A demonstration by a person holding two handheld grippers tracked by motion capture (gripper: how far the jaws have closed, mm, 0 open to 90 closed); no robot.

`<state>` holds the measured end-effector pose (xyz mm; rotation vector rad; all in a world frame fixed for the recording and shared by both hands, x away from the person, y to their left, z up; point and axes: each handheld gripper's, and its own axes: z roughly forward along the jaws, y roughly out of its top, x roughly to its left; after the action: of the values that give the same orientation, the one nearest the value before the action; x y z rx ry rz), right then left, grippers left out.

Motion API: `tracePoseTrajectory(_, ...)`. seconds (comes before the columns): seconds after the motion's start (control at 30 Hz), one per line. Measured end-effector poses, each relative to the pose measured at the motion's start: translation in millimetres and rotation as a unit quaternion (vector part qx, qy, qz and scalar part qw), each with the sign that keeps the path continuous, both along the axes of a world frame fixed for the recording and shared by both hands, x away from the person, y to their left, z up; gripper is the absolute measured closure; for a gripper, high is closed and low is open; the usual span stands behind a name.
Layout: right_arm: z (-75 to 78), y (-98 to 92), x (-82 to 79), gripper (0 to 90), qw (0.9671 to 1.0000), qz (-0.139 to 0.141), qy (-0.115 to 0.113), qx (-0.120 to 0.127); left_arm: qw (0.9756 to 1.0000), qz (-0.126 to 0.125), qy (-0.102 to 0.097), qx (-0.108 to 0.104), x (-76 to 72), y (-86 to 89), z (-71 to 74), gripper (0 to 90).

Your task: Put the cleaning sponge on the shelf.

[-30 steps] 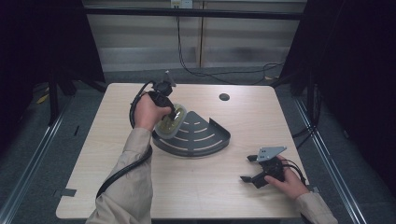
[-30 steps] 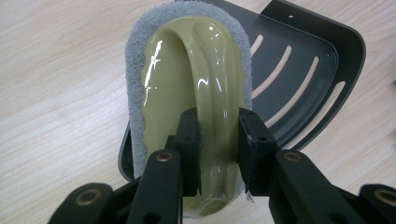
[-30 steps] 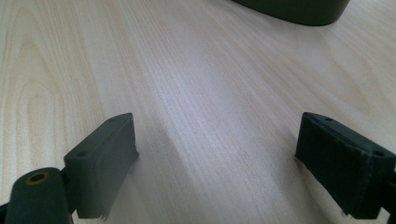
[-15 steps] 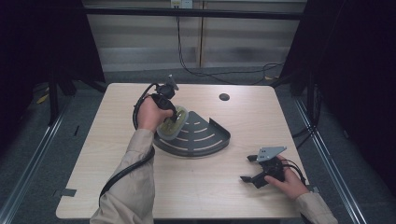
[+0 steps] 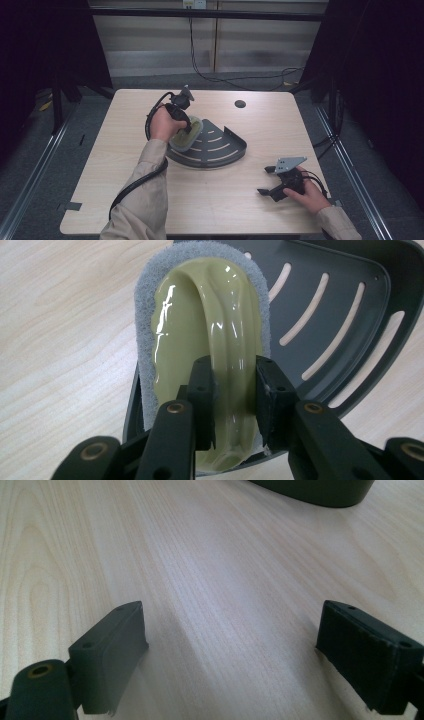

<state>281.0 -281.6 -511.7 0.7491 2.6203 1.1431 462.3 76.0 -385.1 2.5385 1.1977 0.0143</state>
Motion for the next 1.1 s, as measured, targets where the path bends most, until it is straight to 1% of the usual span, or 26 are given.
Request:
tracePoseTrajectory(0.03,0.0,0.0,0.0,11.8,1.0,0.0,0.0,0.0,1.0,0.0,0.0,0.0,0.0,0.0,0.0,71.7)
tracePoseTrajectory(0.07,0.0,0.0,0.0,11.8,1.0,0.0,0.0,0.0,1.0,-0.005,-0.005,0.001,0.3,-0.5,-1.2,71.7)
tracePoseTrajectory(0.17,0.0,0.0,-0.1,11.8,1.0,0.0,0.0,0.0,1.0,-0.007,-0.002,-0.001,0.3,-1.1,-3.0,71.7)
tracePoseTrajectory(0.2,0.0,0.0,0.0,11.8,1.0,0.0,0.0,0.0,0.9999,-0.011,-0.003,0.001,0.8,-1.3,-4.7,71.7)
tracePoseTrajectory(0.27,0.0,0.0,0.0,11.8,1.0,0.0,0.0,0.0,1.0,-0.008,-0.003,0.001,0.7,-1.5,-5.5,71.7)
tracePoseTrajectory(0.3,0.0,0.0,-0.1,11.8,1.0,0.0,0.0,0.0,0.9999,-0.011,-0.005,0.004,1.0,-1.5,-6.5,71.7)
tracePoseTrajectory(0.33,0.0,0.0,0.0,11.8,1.0,0.0,0.0,0.0,1.0,-0.009,-0.004,0.001,1.0,-1.5,-7.5,71.7)
tracePoseTrajectory(0.4,0.0,0.0,0.0,11.8,1.0,0.0,0.0,0.0,0.9999,-0.012,-0.004,0.006,1.2,-0.9,-8.6,71.6)
tracePoseTrajectory(0.53,0.0,0.0,0.0,11.8,1.0,0.0,0.0,0.0,0.9999,-0.014,-0.005,0.005,1.1,-0.7,-12.3,71.6)
tracePoseTrajectory(0.6,0.0,0.0,0.0,11.8,1.0,0.0,0.0,0.0,0.9998,-0.019,-0.003,0.006,1.7,-0.5,-13.9,71.6)
tracePoseTrajectory(0.7,0.0,0.0,0.0,11.8,1.0,0.0,0.0,0.0,0.9999,-0.016,-0.001,0.006,1.6,-1.5,-15.7,71.6)
tracePoseTrajectory(0.73,0.0,0.0,-0.1,11.8,1.0,0.0,0.001,0.0,0.9998,-0.019,-0.003,0.009,1.7,-1.6,-15.8,71.5)
tracePoseTrajectory(0.8,0.0,0.0,0.0,11.8,1.0,0.0,0.0,0.0,0.9997,-0.021,-0.004,0.006,1.4,-2.7,-16.9,71.5)
tracePoseTrajectory(1.0,0.0,0.0,0.0,11.8,1.0,0.0,0.0,0.0,0.9996,-0.026,-0.003,0.011,1.6,-3.9,-19.3,71.5)
tracePoseTrajectory(1.03,0.0,0.0,-0.1,11.8,1.0,0.0,0.001,0.0,0.9995,-0.027,-0.004,0.014,1.6,-3.8,-19.9,71.5)
tracePoseTrajectory(1.1,0.0,0.0,0.0,11.8,1.0,0.0,0.0,0.0,0.9996,-0.026,-0.005,0.013,1.8,-3.0,-21.3,71.5)
